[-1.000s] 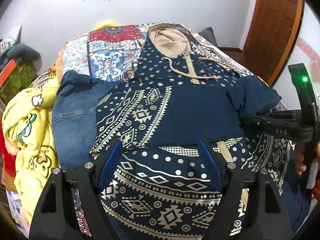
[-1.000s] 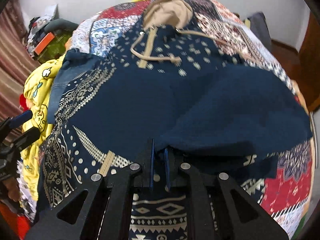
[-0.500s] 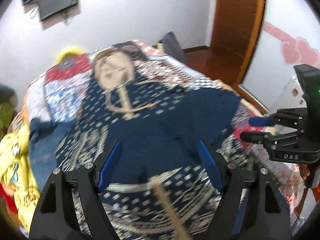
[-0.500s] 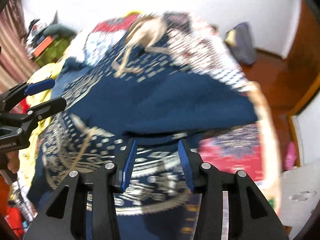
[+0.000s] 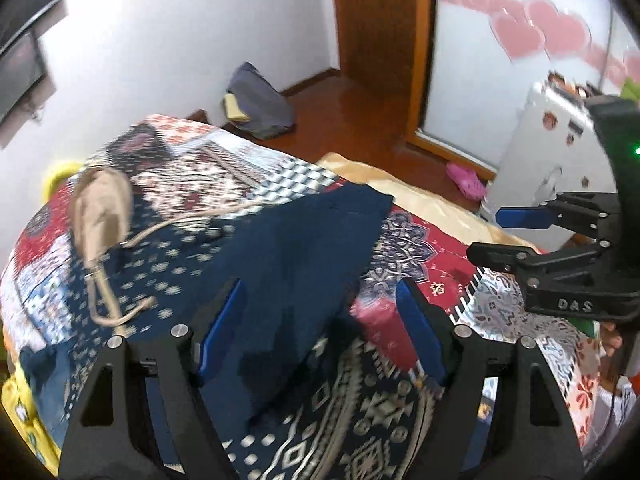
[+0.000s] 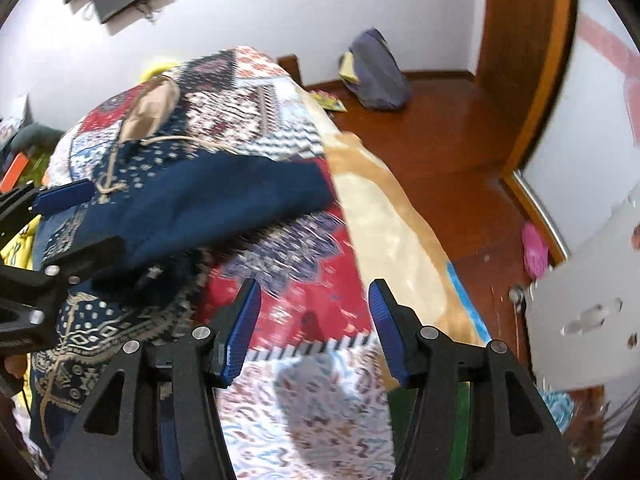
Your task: Fold large clothes
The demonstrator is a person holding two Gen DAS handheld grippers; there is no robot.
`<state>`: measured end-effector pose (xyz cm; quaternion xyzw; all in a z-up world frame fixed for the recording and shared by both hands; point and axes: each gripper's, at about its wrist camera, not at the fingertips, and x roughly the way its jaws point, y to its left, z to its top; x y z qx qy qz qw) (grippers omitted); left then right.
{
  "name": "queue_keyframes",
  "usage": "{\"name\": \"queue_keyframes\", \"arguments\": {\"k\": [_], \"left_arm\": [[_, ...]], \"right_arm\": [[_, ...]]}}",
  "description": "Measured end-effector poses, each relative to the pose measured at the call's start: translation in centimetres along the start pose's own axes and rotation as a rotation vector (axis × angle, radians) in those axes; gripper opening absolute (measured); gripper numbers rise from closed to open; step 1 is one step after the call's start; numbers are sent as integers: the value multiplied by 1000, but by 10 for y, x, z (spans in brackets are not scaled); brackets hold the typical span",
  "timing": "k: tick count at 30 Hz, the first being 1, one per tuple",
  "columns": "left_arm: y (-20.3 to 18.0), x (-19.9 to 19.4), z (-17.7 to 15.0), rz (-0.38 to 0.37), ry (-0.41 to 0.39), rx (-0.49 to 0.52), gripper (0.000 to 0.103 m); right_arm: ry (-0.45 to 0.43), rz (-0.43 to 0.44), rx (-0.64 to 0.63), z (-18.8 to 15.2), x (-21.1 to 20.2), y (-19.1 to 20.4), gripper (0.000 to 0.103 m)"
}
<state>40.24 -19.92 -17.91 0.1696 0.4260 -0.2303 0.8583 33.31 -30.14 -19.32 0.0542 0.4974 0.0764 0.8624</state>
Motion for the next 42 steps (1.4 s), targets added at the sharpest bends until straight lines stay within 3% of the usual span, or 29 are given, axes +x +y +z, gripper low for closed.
{"name": "queue_keyframes", "arguments": {"k": [3, 5, 10, 12, 14, 16, 23, 32, 38, 42], "left_arm": [[-10, 28, 5, -8, 42, 14, 75], [-14, 51, 8, -7, 81, 18, 67], [-19, 91, 17, 3, 134, 17, 60], [-19, 101, 20, 3, 150, 5, 49], [-17, 110, 21, 12, 163, -7, 25], [-10, 107, 22, -3, 152, -41, 10], [28, 30, 37, -121, -38, -190, 8], [120, -89, 22, -11, -262, -320, 8], [177, -125, -17, 88, -316, -407, 8], [204, -130, -58, 121, -309, -475, 8]], "right_arm": [[18, 2, 10, -4, 5, -9, 52], [22, -2, 10, -5, 8, -10, 52], [22, -2, -1, -5, 8, -9, 52], [19, -9, -14, -4, 7, -8, 52], [16, -14, -23, -4, 6, -6, 52], [15, -11, -26, -4, 4, -4, 52], [4, 0, -31, 0, 0, 7, 52], [-26, 69, -100, 26, -1, 56, 52], [1, 99, -202, 47, 24, 109, 52], [82, 65, -258, 46, 64, 134, 52]]}}
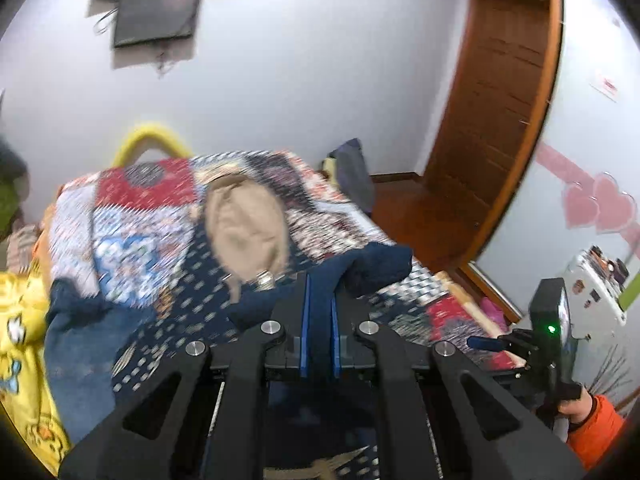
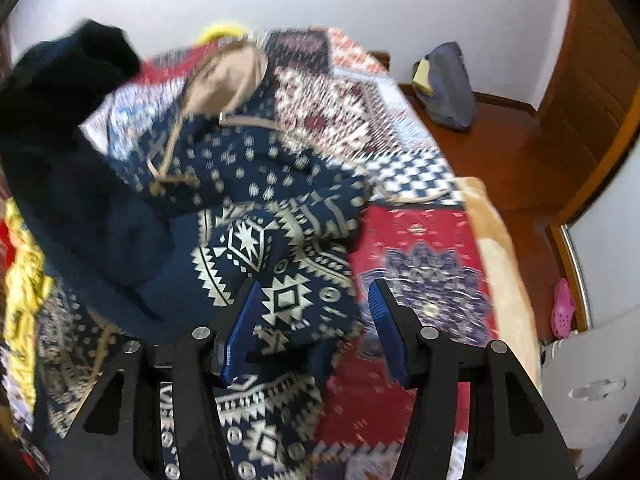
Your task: Fold large clothes
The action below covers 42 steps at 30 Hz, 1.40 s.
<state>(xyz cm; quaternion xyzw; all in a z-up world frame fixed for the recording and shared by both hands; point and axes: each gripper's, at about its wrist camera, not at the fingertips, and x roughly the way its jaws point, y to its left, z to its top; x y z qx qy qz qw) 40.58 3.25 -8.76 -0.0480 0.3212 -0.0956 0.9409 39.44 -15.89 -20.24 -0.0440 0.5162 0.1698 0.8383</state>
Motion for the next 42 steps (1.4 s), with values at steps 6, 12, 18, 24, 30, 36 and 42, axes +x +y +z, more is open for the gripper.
{"name": "queue_keyframes", "arguments": {"k": [6, 12, 18, 24, 30, 36, 42], "left_arm": [[61, 3, -58, 118, 83, -72, 7], [124, 18, -123, 232, 244, -194, 7], [136, 23, -144, 205, 338, -194, 7], [101, 20, -101, 157, 301, -107, 71], [73, 48, -59, 103, 259, -70, 82], [66, 113, -59, 52, 386, -107, 71], [71, 130, -72, 125, 392, -122, 14]], "right_arm": [[54, -79, -34, -16, 35, 2, 53], [68, -51, 30, -21, 34, -11, 60], [72, -64, 53, -17, 29, -8, 60], [58, -102, 2, -21, 25, 2, 60], [54, -69, 39, -26, 25, -5, 60], [44, -21, 48, -34, 12, -14, 60], [2, -41, 77, -25, 1, -23, 60]]}}
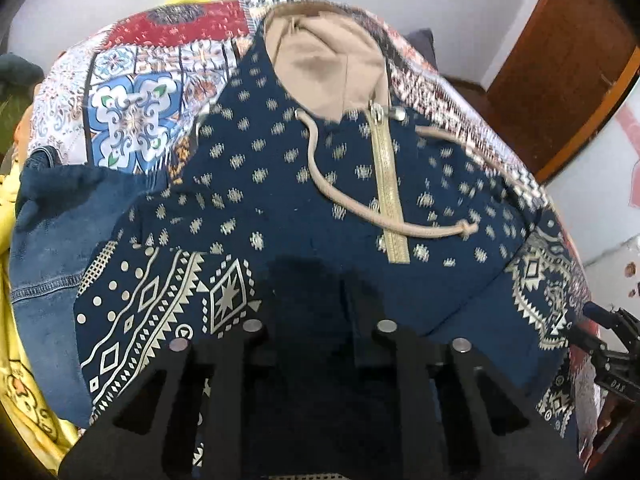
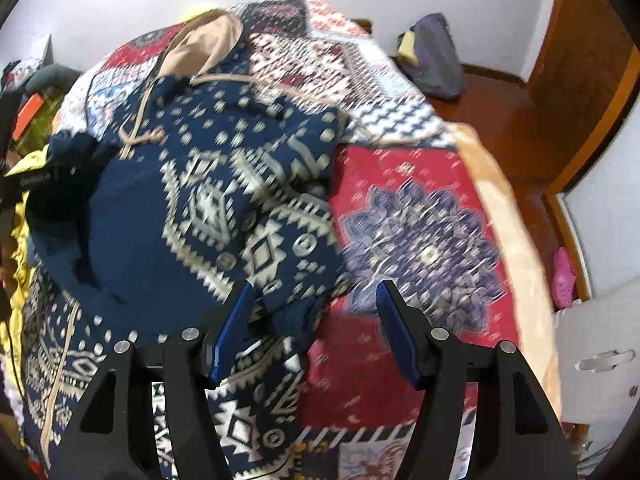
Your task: Fold large clothes
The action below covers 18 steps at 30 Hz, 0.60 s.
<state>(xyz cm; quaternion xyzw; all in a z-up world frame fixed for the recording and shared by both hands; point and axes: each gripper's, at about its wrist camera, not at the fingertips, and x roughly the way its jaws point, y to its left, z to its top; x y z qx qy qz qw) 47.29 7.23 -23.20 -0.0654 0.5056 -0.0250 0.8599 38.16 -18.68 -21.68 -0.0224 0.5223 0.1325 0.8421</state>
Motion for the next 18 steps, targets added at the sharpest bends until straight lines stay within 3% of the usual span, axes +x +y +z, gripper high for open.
{"name": "queue_keyframes", "arguments": {"k": [4, 8, 11, 15, 18], "left_arm": [[-7, -37, 0, 24, -114, 56, 10], [-6, -103, -7, 35, -294, 95, 10], [5, -138, -14, 63, -398, 98, 9], [30, -152, -39, 128, -425, 70, 10], [49, -131, -62, 127, -349, 38, 10]], "right_arm": [[1, -8, -9, 21, 13, 2, 60], [51, -13, 11, 41, 41, 2, 60], [21, -28, 69, 55, 46, -7, 60], [-21, -49, 192, 64, 49, -28, 60], [-8, -81, 254, 67, 55, -37, 60]]}}
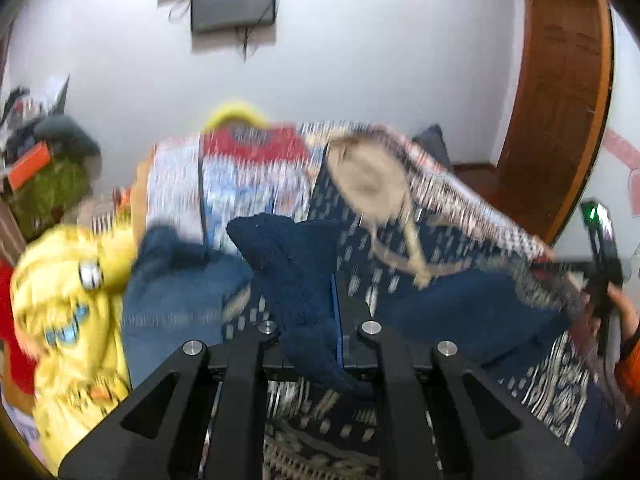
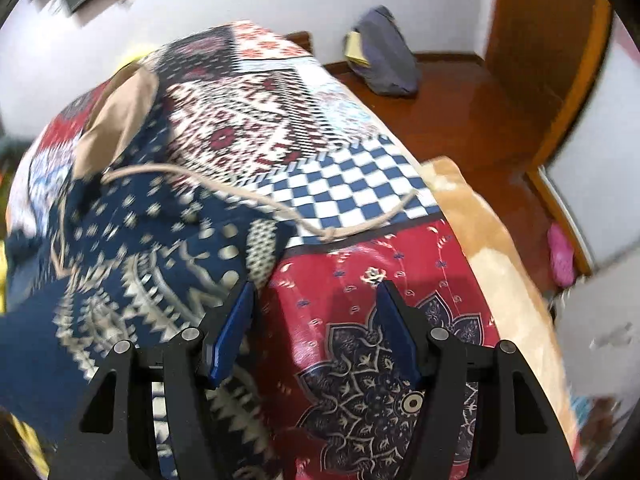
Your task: Fold large clothes
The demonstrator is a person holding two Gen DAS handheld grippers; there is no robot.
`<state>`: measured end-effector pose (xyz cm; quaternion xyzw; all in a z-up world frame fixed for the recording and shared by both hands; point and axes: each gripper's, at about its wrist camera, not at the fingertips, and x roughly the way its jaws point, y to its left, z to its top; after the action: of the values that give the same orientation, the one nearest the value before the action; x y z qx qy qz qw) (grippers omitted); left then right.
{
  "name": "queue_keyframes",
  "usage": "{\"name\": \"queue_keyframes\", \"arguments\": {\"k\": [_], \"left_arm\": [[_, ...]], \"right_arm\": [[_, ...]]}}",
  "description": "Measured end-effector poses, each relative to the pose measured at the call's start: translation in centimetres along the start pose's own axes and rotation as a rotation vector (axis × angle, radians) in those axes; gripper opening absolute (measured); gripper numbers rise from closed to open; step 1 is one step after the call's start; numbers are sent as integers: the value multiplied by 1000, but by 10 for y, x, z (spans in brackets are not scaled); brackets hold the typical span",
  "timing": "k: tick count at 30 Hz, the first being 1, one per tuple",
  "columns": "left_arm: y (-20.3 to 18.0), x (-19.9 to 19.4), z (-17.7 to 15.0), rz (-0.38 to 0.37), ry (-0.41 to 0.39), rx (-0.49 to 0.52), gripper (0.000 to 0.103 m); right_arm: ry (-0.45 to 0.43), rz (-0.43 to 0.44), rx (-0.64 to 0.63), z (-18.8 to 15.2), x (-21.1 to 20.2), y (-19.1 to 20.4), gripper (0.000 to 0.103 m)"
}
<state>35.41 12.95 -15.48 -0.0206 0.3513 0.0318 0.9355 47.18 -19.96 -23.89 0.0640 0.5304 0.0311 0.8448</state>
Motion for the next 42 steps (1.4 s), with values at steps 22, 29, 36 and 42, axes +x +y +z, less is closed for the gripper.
{"name": "queue_keyframes", "arguments": {"k": [22, 29, 36, 42], "left_arm": [[44, 20, -120, -25, 293, -154, 57], [44, -5, -120, 2, 305, -62, 67], [44, -40, -91, 52, 241, 42, 67], [40, -56, -51, 62, 154, 89, 73]], "right_arm": [[40, 115, -226, -62, -45, 30, 60], [97, 141, -159, -60, -25, 11, 60], [58, -10, -324, -59, -37, 35, 61], [-17, -2, -351, -43, -69, 46, 61]]}}
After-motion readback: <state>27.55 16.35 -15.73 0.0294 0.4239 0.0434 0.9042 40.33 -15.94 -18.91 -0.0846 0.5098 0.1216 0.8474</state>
